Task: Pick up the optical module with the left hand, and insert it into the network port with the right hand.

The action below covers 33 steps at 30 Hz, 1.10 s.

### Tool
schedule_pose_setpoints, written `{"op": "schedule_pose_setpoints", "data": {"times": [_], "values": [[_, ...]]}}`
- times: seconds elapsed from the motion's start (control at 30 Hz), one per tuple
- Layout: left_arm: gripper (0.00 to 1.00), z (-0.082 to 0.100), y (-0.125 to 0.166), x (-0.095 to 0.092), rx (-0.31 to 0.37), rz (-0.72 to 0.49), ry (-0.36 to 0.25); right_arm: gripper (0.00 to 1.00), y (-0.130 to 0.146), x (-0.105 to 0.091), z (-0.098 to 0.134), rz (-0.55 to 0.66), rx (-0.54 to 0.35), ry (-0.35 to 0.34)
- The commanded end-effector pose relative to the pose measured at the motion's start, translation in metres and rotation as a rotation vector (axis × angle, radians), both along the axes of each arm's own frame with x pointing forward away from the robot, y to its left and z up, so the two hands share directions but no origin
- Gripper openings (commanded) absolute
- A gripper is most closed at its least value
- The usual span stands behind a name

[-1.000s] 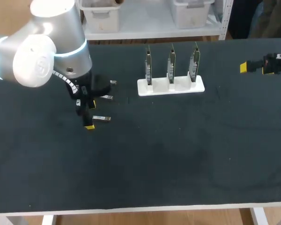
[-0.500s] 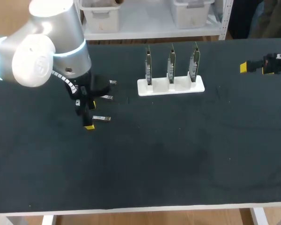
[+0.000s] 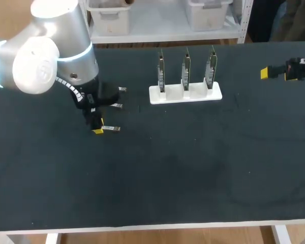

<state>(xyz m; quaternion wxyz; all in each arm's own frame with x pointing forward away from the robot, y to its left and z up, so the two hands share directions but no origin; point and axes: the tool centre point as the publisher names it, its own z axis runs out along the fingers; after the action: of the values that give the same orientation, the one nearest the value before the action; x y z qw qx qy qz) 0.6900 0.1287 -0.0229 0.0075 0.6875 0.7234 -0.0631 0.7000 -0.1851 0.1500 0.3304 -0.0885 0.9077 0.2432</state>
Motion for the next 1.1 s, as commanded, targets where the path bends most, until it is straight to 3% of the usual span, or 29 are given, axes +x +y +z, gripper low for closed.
{"op": "schedule_pose_setpoints", "data": {"times": [0.03,0.33,0.6,0.93,1.1], "values": [[0.0,-0.009,-0.001,-0.001,0.003,-0.005,0.005,1.0,0.0,0.0,0.0,0.0,0.0,0.0],[0.0,-0.009,-0.001,-0.001,-0.008,-0.009,0.006,1.0,0.0,0.0,0.0,0.0,0.0,0.0],[0.0,0.002,0.0,0.0,-0.207,0.019,-0.015,1.0,0.0,0.0,0.0,0.0,0.0,0.0],[0.0,0.015,-0.005,0.003,-0.354,0.032,-0.046,1.0,0.0,0.0,0.0,0.0,0.0,0.0],[0.0,0.025,-0.012,0.007,-0.386,0.019,-0.059,1.0,0.0,0.0,0.0,0.0,0.0,0.0]]}}
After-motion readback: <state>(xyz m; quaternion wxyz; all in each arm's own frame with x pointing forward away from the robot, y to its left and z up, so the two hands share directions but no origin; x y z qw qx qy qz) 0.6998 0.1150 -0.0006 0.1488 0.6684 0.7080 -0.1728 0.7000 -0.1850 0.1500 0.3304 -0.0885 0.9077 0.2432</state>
